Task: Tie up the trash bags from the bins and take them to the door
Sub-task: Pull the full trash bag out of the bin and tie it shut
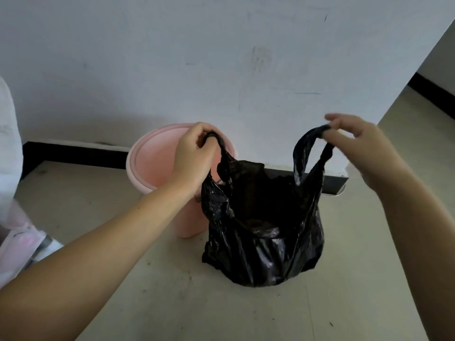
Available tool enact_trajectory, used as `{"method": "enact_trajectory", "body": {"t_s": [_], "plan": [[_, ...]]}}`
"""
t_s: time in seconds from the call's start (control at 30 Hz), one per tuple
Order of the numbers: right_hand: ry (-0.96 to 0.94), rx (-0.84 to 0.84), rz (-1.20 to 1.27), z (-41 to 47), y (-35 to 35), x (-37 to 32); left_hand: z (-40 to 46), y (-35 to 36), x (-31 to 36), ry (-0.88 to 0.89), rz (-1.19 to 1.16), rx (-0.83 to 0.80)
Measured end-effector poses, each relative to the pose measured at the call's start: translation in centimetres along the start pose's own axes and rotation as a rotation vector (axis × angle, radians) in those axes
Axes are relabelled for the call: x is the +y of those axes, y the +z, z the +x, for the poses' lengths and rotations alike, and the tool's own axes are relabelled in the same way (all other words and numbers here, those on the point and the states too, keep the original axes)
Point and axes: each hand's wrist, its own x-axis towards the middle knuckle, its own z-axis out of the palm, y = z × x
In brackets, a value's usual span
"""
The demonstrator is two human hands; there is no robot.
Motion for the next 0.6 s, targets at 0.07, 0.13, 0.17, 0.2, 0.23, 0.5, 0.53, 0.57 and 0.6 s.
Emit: {"method": "enact_trajectory", "body": {"t_s": [0.07,0.13,0.17,0.2,0.23,0.5,0.53,0.57,0.6], "plan": [[0.029,-0.139,0.534,-0.3,1.3,-1.2,-0.7,0.6,0.6,0.061,0.015,-0.185],[0.045,-0.321,0.694,-0.8,3.3,-0.9,-1.3,1.4,0.8,0.116,0.064,-0.293],[0.052,-0.393,0.661,-1.3,4.2,-0.7,-1.5,1.7,0.7,0.134,0.086,-0.3],[0.053,-0.455,0.583,-1.6,4.9,-0.3,-1.6,1.8,0.7,0.146,0.107,-0.286],[0.052,-0.53,0.498,-1.9,5.4,0.1,-1.6,1.8,0.6,0.153,0.128,-0.266],[0.047,-0.783,0.021,-3.5,7.5,-0.9,-2.4,2.1,1.7,0.276,0.204,-0.519],[0.069,-0.784,0.05,-3.5,7.5,-0.8,-2.4,2.1,1.9,0.238,0.155,-0.56],[0.083,-0.793,0.077,-3.6,7.4,-0.8,-2.4,2.1,1.8,0.195,0.12,-0.608],[0.086,-0.802,0.095,-3.6,7.5,-0.7,-2.4,2.1,1.7,0.164,0.112,-0.661]]}}
